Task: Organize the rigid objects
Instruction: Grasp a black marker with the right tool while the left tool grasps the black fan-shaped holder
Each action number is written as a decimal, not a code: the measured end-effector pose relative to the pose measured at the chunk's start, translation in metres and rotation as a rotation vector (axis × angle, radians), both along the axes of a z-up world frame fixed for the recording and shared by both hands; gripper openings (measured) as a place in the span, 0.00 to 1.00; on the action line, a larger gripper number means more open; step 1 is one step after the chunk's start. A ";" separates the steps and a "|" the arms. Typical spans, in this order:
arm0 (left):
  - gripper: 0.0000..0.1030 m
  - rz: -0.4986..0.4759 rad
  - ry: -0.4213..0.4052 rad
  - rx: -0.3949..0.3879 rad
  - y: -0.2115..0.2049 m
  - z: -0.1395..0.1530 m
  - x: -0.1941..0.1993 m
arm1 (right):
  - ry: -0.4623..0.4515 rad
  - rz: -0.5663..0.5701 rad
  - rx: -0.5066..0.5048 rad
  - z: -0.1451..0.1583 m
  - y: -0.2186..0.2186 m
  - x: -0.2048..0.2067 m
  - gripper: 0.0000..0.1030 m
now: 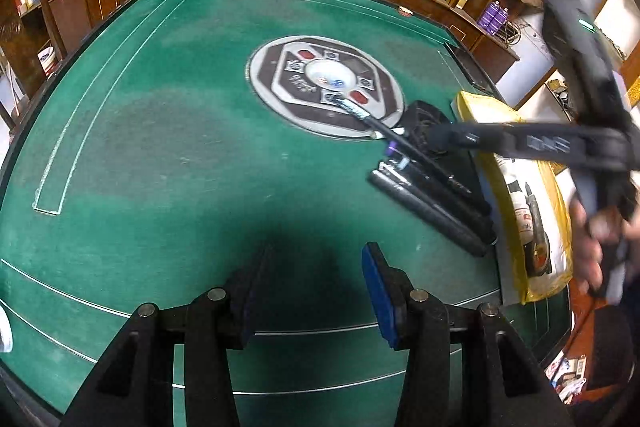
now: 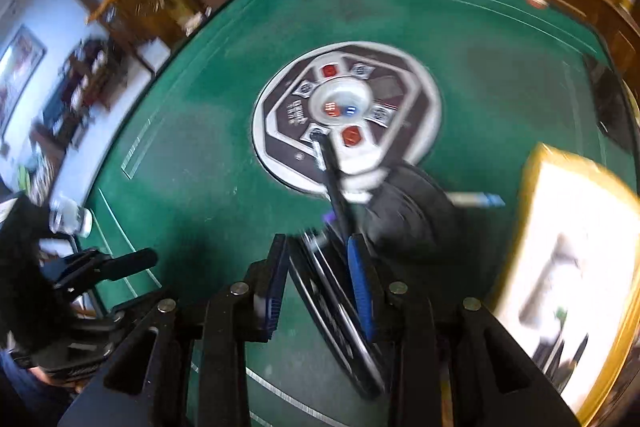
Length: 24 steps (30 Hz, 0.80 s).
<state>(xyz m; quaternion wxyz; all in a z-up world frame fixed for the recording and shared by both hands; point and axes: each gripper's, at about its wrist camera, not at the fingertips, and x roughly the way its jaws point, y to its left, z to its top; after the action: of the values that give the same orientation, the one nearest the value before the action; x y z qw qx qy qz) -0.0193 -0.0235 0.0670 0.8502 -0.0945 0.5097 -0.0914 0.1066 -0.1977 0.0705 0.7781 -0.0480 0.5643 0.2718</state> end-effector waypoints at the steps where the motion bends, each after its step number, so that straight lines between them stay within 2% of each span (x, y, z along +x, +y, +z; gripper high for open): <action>1: 0.48 0.002 -0.001 -0.002 0.005 0.000 -0.001 | -0.017 0.004 -0.028 -0.003 0.007 0.005 0.29; 8: 0.48 0.002 -0.002 -0.012 0.030 0.000 -0.009 | -0.011 0.025 -0.139 -0.030 0.033 0.035 0.28; 13: 0.48 0.000 0.020 -0.031 0.040 -0.009 -0.015 | 0.003 0.041 -0.160 -0.041 0.046 0.045 0.28; 15: 0.48 0.000 0.026 -0.037 0.041 -0.011 -0.015 | -0.001 0.051 -0.186 -0.048 0.052 0.045 0.21; 16: 0.48 -0.003 0.026 -0.041 0.041 -0.011 -0.016 | -0.019 0.051 -0.208 -0.048 0.054 0.044 0.11; 17: 0.48 -0.005 0.024 -0.043 0.041 -0.011 -0.015 | -0.023 0.048 -0.219 -0.047 0.055 0.042 0.09; 21: 0.48 -0.024 0.014 -0.054 0.036 -0.008 -0.008 | -0.028 -0.007 -0.142 -0.029 0.043 0.027 0.08; 24: 0.48 -0.056 0.005 -0.061 0.027 -0.004 0.001 | -0.050 -0.075 -0.038 0.000 0.019 0.005 0.08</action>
<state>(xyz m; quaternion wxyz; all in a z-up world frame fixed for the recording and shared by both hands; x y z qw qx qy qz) -0.0184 0.0030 0.0627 0.8428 -0.1063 0.5113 -0.1303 0.1114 -0.1786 0.0709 0.8004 -0.0481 0.5513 0.2303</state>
